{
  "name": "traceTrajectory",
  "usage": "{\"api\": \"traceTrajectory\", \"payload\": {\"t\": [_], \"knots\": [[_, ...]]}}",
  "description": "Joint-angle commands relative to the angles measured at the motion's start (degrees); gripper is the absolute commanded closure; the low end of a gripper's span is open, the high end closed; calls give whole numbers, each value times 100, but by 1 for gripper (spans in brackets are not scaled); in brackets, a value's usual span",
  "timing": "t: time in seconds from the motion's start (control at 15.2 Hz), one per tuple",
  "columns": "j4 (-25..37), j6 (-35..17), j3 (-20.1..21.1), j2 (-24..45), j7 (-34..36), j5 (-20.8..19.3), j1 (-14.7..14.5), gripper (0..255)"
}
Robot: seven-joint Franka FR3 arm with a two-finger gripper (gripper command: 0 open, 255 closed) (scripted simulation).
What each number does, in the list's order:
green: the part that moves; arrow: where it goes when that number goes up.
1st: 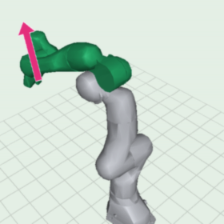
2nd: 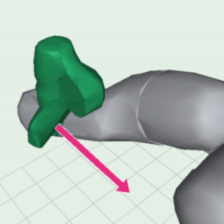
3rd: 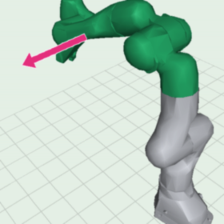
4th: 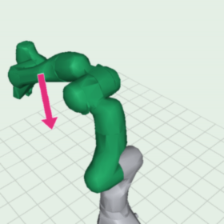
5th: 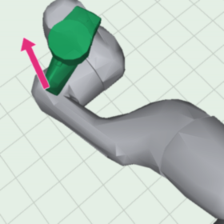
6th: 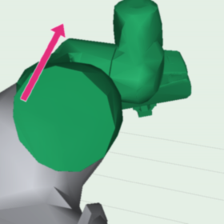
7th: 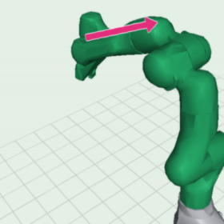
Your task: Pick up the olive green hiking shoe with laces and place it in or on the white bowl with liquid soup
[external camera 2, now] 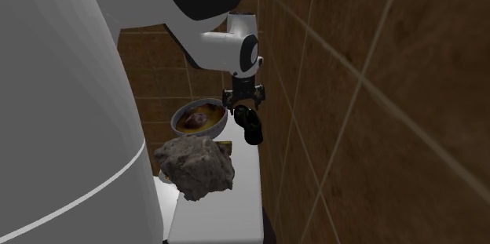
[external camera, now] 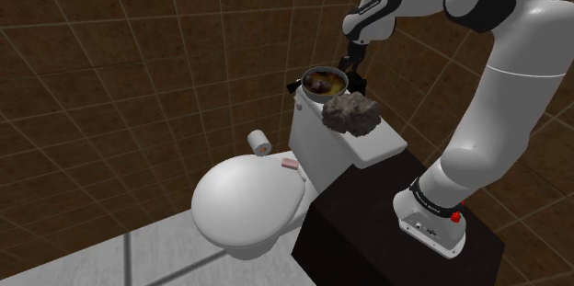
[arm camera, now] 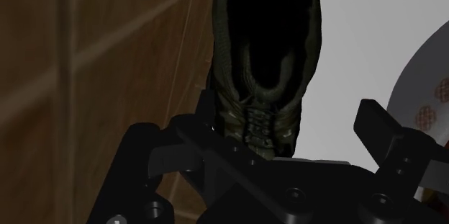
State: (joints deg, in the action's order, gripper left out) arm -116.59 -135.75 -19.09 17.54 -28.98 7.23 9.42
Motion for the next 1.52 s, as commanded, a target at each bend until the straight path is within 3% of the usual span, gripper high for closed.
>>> {"api": "traceTrajectory", "payload": {"t": [0.0,0.2,0.26,0.86,1.45], "knots": [[-95,-41,-87,113,-11,-20,94,0],[-95,-42,-73,112,-6,-27,107,0],[-143,-68,-70,87,15,-34,90,255],[-95,-42,-68,111,-5,-29,112,255],[82,544,-133,-327,138,-259,64,255]]}}
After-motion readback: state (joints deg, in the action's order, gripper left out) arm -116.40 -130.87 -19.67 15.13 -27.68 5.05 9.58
